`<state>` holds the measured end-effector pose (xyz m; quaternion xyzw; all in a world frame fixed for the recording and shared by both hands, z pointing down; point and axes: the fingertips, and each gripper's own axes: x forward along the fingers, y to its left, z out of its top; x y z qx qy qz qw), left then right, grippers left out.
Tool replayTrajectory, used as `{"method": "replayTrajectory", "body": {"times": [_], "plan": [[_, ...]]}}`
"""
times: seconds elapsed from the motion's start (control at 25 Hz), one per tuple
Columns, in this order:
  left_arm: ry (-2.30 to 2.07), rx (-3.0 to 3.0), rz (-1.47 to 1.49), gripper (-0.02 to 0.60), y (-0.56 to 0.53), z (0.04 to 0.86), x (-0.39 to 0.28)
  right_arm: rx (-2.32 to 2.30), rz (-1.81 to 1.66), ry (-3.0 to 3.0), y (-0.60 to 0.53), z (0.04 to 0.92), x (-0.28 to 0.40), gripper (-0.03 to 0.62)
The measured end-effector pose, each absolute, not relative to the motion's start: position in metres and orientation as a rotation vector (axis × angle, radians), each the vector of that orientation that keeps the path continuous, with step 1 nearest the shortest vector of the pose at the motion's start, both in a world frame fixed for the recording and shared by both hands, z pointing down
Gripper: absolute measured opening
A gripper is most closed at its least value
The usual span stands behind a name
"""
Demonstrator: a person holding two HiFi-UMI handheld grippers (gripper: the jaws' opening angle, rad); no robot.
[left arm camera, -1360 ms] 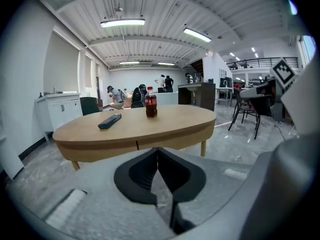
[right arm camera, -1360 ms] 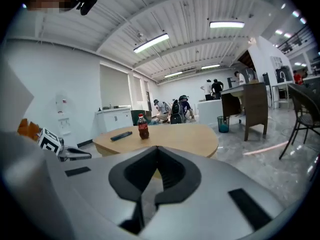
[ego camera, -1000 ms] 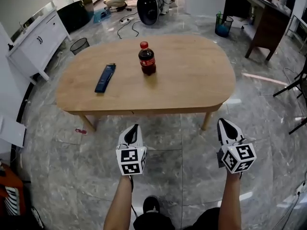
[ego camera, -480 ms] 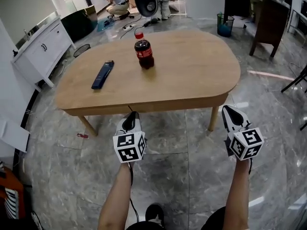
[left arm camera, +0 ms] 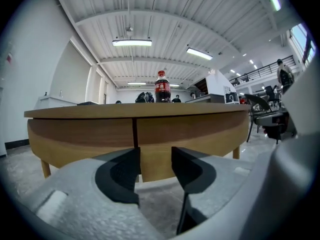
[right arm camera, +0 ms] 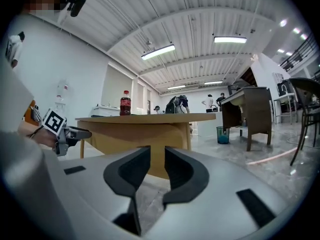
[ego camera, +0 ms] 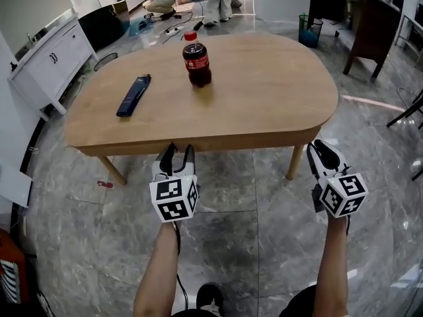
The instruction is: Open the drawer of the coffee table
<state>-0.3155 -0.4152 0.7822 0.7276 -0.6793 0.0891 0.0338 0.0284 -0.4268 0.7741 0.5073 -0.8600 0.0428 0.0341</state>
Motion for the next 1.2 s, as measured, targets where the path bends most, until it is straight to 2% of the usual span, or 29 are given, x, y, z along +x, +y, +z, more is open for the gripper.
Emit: {"method": "replayTrajectory", "body": {"times": [0.24,0.44,0.72,1.2], "plan": [[-2.062,2.253,0.193,0.255,-0.421,0.779,-0.311,1.504,0.128,-2.652,-0.437,0.774,0.029,0.192],[-2.045,2.266,0.147,0.3,-0.425,0.777,-0.306,1.463,0.118,-2.659,-0.445,0.771,0.028,0.244],[-2.072,2.247,0.127,0.305,-0.426,0.777,-0.308,1.437,0.023,-2.611,-0.449,0.776,0.032,0.275],[-2.078,2.197,0.206,0.305,-0.426,0.781,-0.306,1.474,0.101,-2.548,-0.463,0.802,0.022,0.325]]}}
